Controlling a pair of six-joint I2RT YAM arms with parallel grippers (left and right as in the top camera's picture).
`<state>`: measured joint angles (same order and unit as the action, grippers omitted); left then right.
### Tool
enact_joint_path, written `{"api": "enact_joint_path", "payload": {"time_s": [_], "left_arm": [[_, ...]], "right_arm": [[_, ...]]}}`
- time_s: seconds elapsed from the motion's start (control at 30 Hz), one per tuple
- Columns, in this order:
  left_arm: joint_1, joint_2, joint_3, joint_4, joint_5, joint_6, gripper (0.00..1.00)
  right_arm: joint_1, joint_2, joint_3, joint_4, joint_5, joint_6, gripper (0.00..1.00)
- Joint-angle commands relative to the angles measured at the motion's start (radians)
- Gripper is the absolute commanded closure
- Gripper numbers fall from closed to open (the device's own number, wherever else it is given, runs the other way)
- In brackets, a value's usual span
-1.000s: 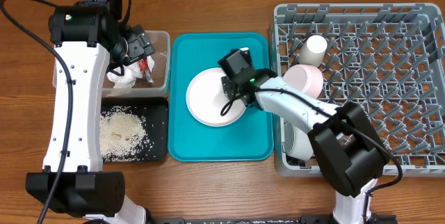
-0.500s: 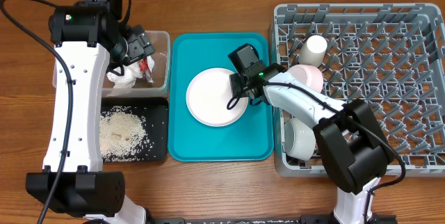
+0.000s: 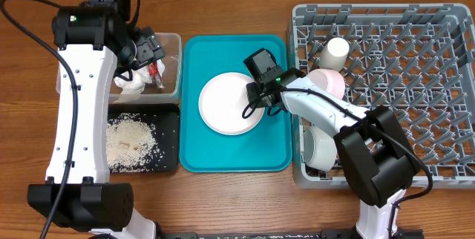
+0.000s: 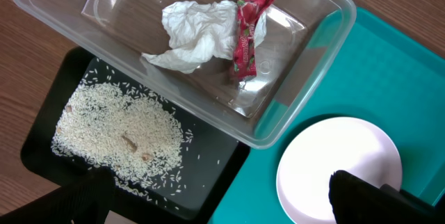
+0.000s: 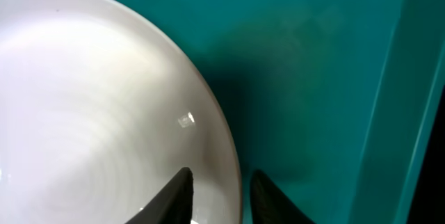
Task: Sort waste into correct bins and load items into the dishwasher
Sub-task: 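Close the right gripper on the white plate's edge, then lift the white plate and carry it right into the dish rack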
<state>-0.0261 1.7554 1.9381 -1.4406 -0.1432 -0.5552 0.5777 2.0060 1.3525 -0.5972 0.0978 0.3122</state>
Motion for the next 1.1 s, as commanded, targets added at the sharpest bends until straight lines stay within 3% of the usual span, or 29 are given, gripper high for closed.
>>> {"api": "enact_joint_path", "payload": {"time_s": [0.0, 0.53, 1.07], "left_arm": [[0.0, -0.002, 0.007, 0.002, -0.009, 0.002, 0.0], [0.0, -0.002, 0.007, 0.002, -0.009, 0.002, 0.0], [0.0, -0.002, 0.007, 0.002, -0.009, 0.002, 0.0]], "right_arm": [[0.008, 0.005, -0.005, 0.0, -0.038, -0.002, 0.73], [0.029, 0.005, -0.005, -0.038, -0.04, -0.001, 0.79], [0.03, 0.062, -0.005, -0.018, -0.039, -0.002, 0.79]]}}
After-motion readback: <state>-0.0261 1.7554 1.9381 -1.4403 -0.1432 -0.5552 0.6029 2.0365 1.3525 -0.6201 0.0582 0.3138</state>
